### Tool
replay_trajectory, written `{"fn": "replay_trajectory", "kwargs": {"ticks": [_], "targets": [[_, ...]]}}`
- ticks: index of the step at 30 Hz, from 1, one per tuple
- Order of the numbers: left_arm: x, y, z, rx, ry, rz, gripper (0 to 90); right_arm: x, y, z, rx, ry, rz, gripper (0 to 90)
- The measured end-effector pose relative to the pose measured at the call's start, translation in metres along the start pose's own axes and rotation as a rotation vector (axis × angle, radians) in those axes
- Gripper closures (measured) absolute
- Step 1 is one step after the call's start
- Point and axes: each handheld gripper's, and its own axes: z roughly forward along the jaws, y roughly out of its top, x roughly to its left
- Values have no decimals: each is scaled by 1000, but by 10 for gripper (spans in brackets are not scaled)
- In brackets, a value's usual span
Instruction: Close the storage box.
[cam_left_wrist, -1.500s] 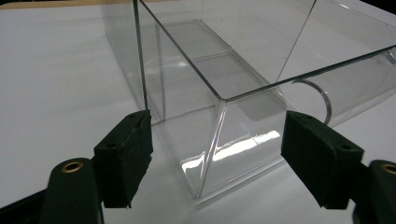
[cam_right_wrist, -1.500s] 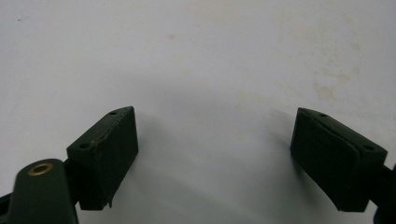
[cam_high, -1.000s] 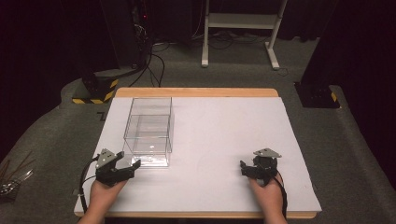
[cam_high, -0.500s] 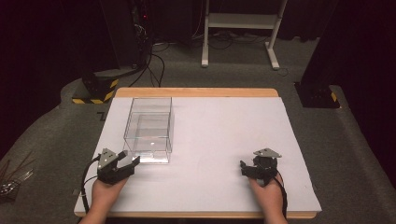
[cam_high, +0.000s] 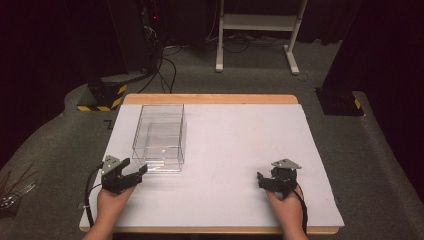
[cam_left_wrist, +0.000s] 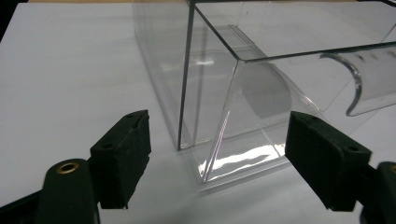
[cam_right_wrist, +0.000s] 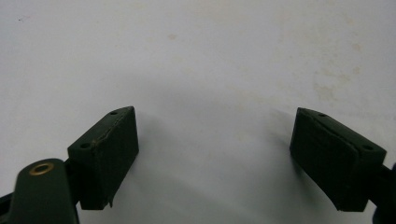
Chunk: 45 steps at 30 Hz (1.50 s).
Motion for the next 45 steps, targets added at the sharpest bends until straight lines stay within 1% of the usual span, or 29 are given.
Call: {"fn": "replay_trajectory", "kwargs": {"ticks": [2,9,10,11,12,14,15,16,18,21,26,29,30,31,32,33,39,42,43,44,45], "targets": [[1,1,1,-3,5,4,206,0,0,0,0,0,0,153],[3,6,13,-14,28,2,206,0,0,0,0,0,0,153],[4,8,16,-24,33,1,216,0,0,0,-1,-1,0,153],[4,8,16,-24,33,1,216,0,0,0,-1,0,0,153],[5,8,17,-27,29,-12,216,0,0,0,-1,0,0,153],[7,9,20,-33,30,-14,227,0,0,0,-1,0,0,153],[8,10,23,-39,27,-27,230,0,0,0,0,0,0,153],[8,10,23,-39,27,-27,238,0,0,0,0,0,0,153],[8,12,26,-29,30,-22,241,0,0,0,0,0,0,153],[9,17,31,-20,35,-19,274,0,0,0,0,0,0,153],[12,18,35,-23,30,-38,279,0,0,0,0,0,0,153],[14,18,40,-16,42,-48,304,0,0,0,0,0,0,154],[14,18,40,-16,42,-48,313,0,0,0,0,0,0,153],[15,19,41,-2,43,-45,313,0,0,0,0,0,0,153],[15,19,43,0,36,-45,307,0,0,0,0,0,0,154],[15,19,43,3,36,-35,309,0,0,0,0,0,0,153],[14,19,42,4,34,-35,341,0,0,0,0,0,0,153],[12,18,42,7,25,-38,322,0,0,0,-1,0,0,153],[11,18,41,16,19,-30,322,0,0,0,-1,0,0,153],[10,17,41,21,18,-24,274,0,0,0,-1,0,0,153],[9,16,40,25,24,-18,274,0,0,0,-1,0,0,153]]}}
